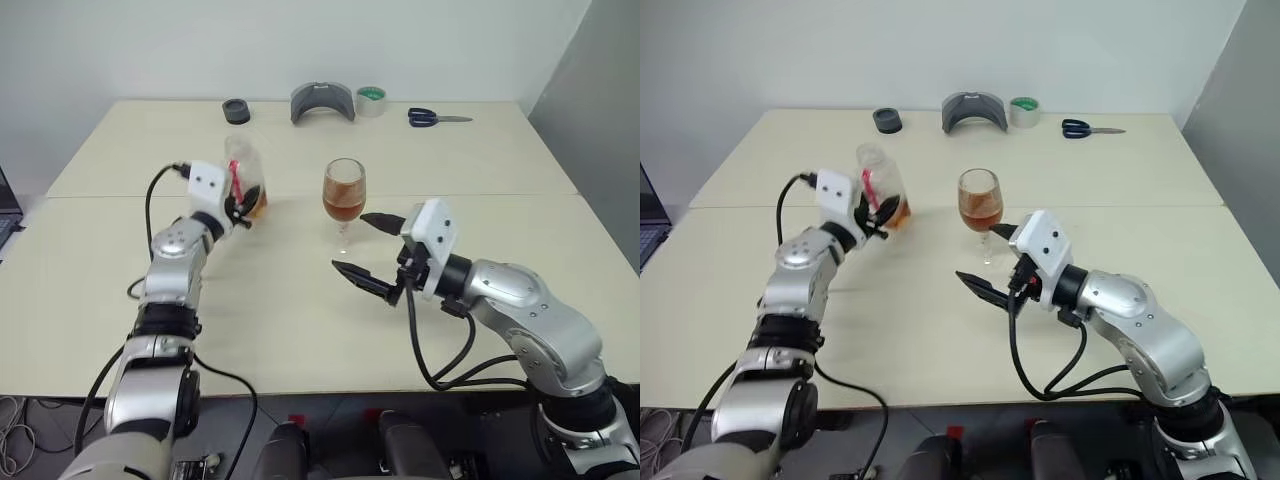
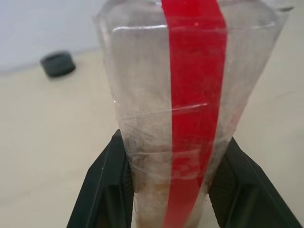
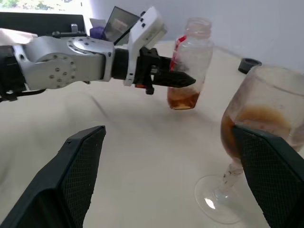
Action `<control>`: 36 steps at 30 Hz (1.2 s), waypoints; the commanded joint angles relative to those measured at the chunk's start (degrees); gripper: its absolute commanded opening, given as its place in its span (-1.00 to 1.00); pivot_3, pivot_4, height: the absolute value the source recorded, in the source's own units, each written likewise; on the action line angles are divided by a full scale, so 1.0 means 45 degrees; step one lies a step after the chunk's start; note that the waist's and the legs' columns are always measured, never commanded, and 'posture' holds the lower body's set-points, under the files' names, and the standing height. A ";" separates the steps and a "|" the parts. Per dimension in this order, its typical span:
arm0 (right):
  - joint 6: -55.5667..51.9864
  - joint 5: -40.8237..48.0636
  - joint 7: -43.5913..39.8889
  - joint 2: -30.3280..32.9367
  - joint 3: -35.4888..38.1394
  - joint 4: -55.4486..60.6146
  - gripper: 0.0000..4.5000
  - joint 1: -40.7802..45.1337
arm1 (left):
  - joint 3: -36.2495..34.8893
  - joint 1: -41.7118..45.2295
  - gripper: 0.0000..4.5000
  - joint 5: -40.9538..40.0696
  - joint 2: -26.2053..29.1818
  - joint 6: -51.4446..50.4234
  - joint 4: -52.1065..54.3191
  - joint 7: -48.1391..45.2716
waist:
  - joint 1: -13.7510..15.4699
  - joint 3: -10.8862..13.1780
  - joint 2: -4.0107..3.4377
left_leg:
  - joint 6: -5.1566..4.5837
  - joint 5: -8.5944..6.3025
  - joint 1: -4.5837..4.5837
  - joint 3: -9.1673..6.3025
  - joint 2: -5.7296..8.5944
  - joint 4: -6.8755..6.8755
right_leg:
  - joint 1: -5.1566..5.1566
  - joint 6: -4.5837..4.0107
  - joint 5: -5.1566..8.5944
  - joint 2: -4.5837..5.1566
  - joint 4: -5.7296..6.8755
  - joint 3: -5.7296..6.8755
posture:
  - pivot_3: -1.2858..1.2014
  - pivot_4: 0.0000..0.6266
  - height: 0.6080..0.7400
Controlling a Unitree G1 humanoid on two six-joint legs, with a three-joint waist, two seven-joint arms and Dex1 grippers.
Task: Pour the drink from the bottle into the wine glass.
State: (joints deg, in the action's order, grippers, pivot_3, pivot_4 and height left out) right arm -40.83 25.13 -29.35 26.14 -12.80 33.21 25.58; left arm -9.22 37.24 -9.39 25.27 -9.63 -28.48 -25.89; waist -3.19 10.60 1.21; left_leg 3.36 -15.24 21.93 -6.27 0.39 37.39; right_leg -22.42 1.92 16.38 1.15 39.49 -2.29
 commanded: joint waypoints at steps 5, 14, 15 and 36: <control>0.0101 -0.0418 -0.0155 -0.0299 -0.0356 -0.0019 1.00 0.0599 | -0.0580 -0.0562 -0.25 -0.0645 0.0030 -0.0598 0.1630 0.0242 | 0.0196 -0.0001 0.0002 | 0.0002 -0.0002 0.0014 -0.0002 0.0003 0.0035 | 0.0005 0.0001 0.0000 0.0012 -0.0005 0.0003 | 0.03 -0.52 1.00; 0.0047 -0.0460 -0.0244 -0.0541 -0.0438 -0.0034 1.00 0.0627 | -0.0530 -0.1009 -0.10 -0.0485 -0.0041 -0.0175 0.1190 0.0247 | 0.0262 -0.0001 0.0002 | 0.0000 -0.0004 0.0011 0.0006 0.0009 0.0033 | 0.0005 0.0000 0.0000 0.0005 -0.0006 0.0002 | 0.03 -0.52 1.00; 0.0037 -0.0462 -0.0248 -0.0546 -0.0440 -0.0029 1.00 0.0623 | -0.0502 -0.1047 0.07 -0.0460 -0.0053 -0.0112 0.1174 0.0230 | 0.0262 -0.0001 0.0002 | 0.0000 -0.0004 0.0010 0.0007 0.0009 0.0032 | 0.0005 0.0001 0.0000 0.0006 -0.0005 0.0000 | 0.03 -0.52 1.00; 0.3633 -0.1950 0.1318 -0.1535 0.1143 -0.0602 1.00 -0.3544 | -0.0660 -0.3869 0.99 -0.0053 0.0148 -0.0311 0.4639 0.1127 | 0.0277 -0.0005 0.0008 | 0.0000 -0.0006 0.0003 0.0011 -0.0013 0.0002 | 0.0010 0.0002 0.0000 0.0012 -0.0021 -0.0012 | 0.03 -0.52 1.00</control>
State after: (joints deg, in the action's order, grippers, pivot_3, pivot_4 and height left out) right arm -29.04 17.50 -25.47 20.06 -10.15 30.19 10.50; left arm -10.18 20.30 -9.04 25.49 -10.14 -12.46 -22.37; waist -1.95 10.58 1.25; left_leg 3.36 -15.27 21.93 -6.21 0.34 37.39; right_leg -22.38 1.93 16.37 1.19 39.38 -2.35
